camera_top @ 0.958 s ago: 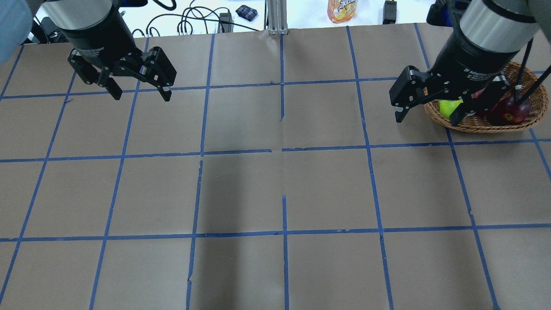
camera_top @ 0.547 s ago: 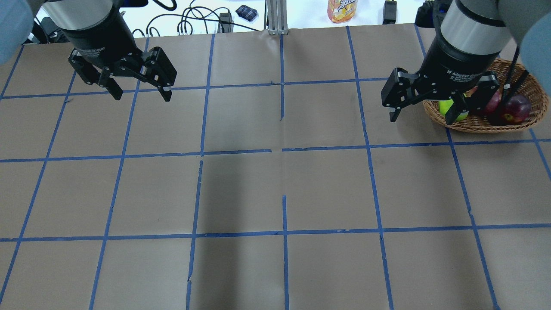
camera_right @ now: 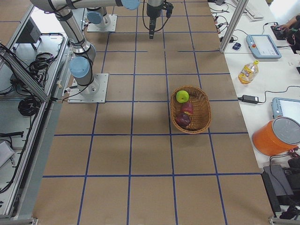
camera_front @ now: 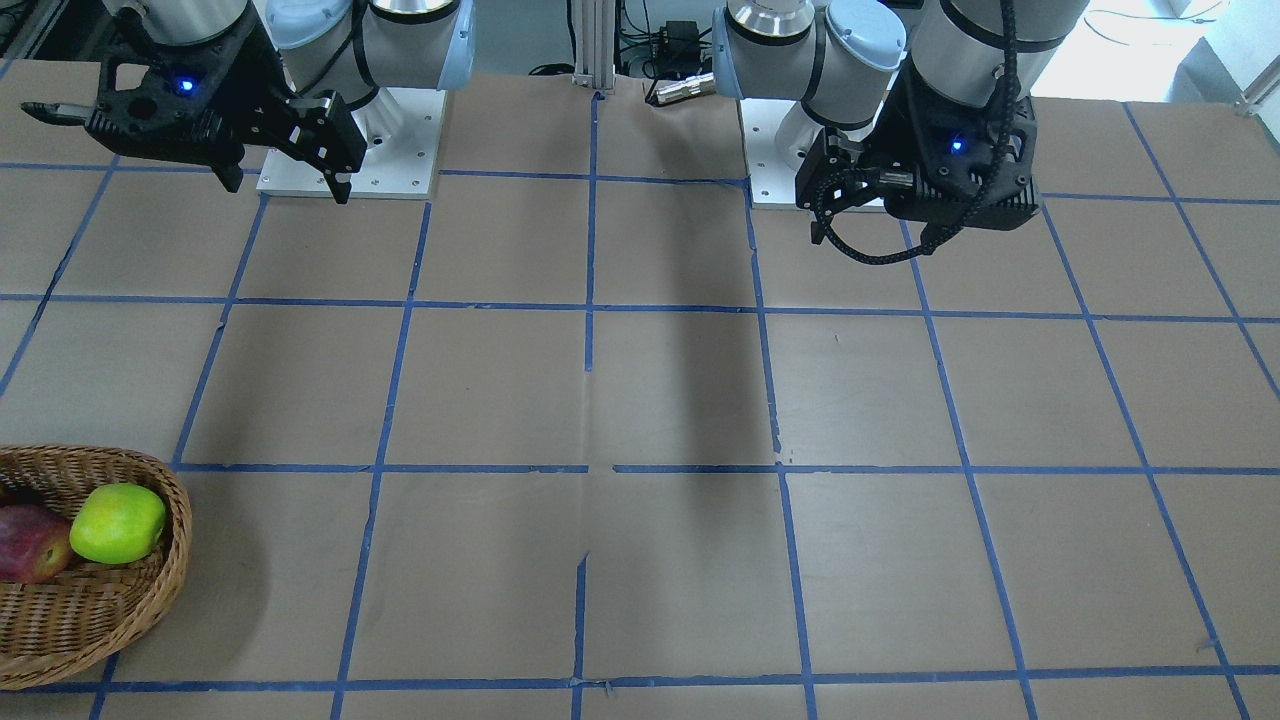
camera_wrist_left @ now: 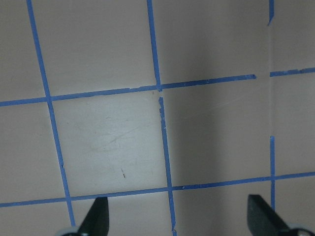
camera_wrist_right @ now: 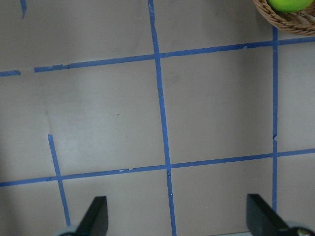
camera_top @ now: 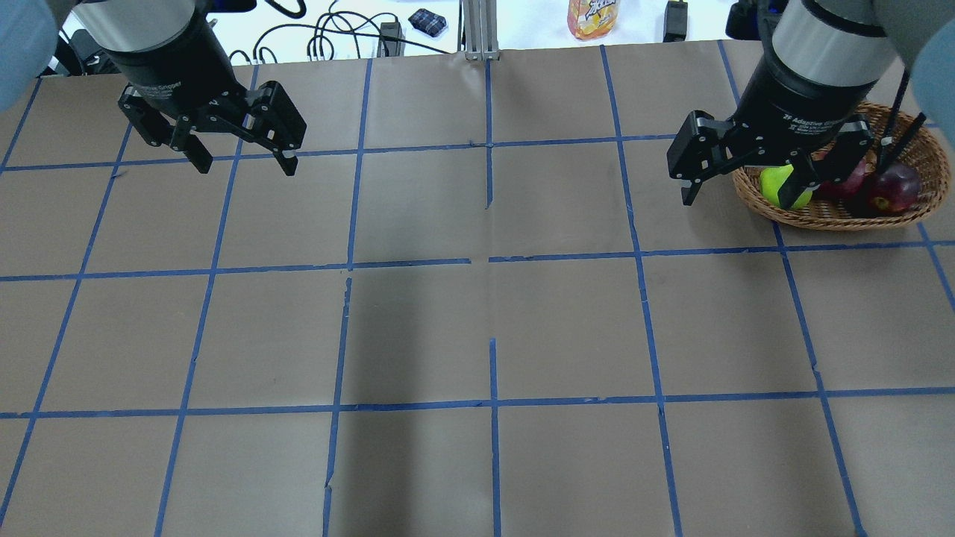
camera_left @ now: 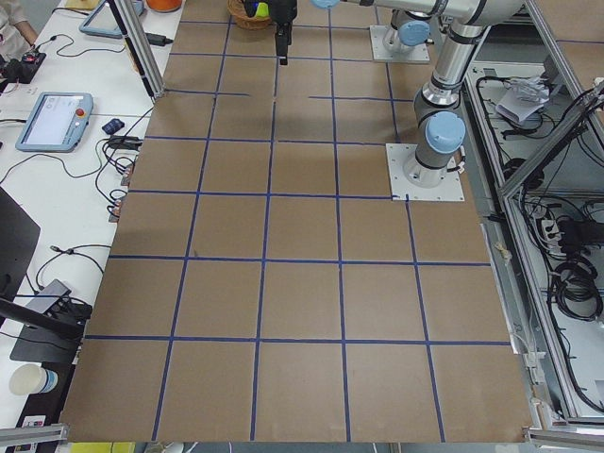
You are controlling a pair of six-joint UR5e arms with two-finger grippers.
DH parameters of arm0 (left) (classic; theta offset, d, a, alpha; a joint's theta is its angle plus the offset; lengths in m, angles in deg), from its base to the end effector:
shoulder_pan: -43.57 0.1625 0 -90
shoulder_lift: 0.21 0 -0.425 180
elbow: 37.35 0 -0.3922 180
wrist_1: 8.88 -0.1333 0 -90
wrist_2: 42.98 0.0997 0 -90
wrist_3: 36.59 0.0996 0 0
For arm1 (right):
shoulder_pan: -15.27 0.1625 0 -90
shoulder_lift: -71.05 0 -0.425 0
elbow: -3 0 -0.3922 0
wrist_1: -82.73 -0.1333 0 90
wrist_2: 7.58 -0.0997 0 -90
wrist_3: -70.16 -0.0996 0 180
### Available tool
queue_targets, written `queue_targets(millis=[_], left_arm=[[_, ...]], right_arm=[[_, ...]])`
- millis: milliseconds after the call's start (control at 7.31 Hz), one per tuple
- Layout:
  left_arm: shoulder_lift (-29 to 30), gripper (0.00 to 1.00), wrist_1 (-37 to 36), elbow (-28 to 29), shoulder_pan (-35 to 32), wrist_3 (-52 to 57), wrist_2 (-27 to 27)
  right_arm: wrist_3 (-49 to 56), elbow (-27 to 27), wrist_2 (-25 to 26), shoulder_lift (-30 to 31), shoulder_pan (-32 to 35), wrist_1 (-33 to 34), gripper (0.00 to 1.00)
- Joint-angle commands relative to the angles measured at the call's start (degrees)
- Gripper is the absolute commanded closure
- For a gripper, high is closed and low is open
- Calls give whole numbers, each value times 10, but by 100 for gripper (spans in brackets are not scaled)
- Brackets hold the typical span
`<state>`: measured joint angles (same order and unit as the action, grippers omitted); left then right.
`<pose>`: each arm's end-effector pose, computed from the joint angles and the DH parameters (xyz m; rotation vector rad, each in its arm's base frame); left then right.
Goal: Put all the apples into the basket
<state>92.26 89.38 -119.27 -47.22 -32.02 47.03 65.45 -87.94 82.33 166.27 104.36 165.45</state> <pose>-0.1402 -0.5017 0.5213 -0.1468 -3.1360 -0.0726 0.1263 -0.4489 0.5103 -0.1540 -3.1366 -0.0823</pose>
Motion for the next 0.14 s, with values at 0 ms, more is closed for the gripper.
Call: queue_targets(millis=[0], left_arm=[[0, 0, 0, 0, 0, 0, 0]], right_arm=[[1, 1, -3, 0, -1, -1, 0]])
